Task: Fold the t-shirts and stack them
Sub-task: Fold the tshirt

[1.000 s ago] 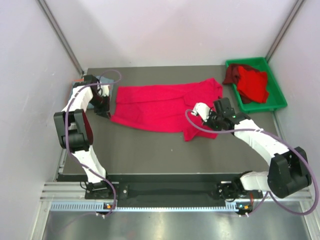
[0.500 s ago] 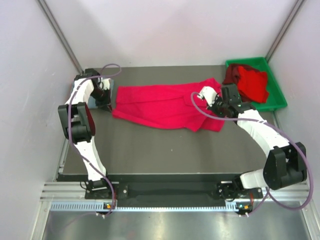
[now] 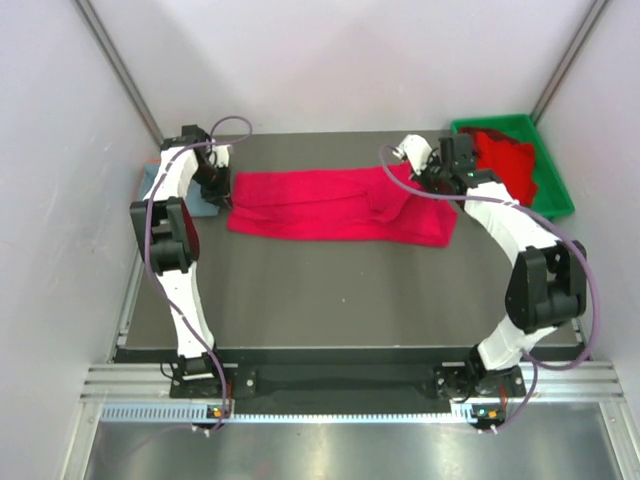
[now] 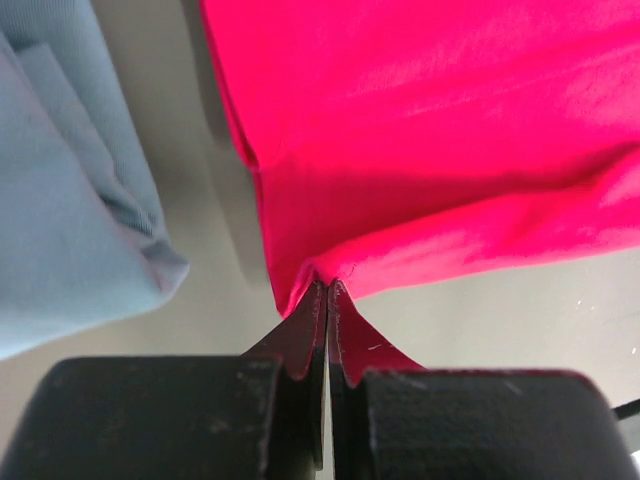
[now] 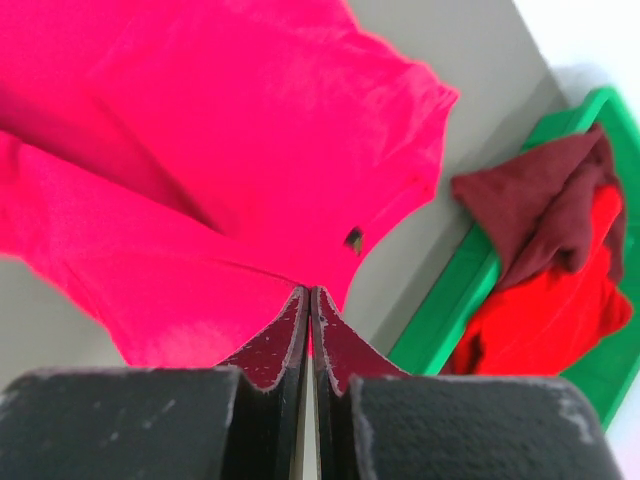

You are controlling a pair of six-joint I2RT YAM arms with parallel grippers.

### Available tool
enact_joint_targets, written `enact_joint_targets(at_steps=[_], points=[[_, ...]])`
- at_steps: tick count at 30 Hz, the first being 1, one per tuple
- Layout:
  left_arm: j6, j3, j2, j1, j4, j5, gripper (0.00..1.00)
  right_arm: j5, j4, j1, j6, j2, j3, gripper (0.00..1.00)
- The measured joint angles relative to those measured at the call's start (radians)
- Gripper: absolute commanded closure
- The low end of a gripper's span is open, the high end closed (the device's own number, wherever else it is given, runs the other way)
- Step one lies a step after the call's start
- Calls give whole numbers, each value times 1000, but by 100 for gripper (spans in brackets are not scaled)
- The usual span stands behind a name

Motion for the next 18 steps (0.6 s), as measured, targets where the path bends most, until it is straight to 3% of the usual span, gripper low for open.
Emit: enact_joint_targets(at_steps=[18], points=[[-27,113,59,-4,18,-29,100,37,40,-19,0,294,301,100]])
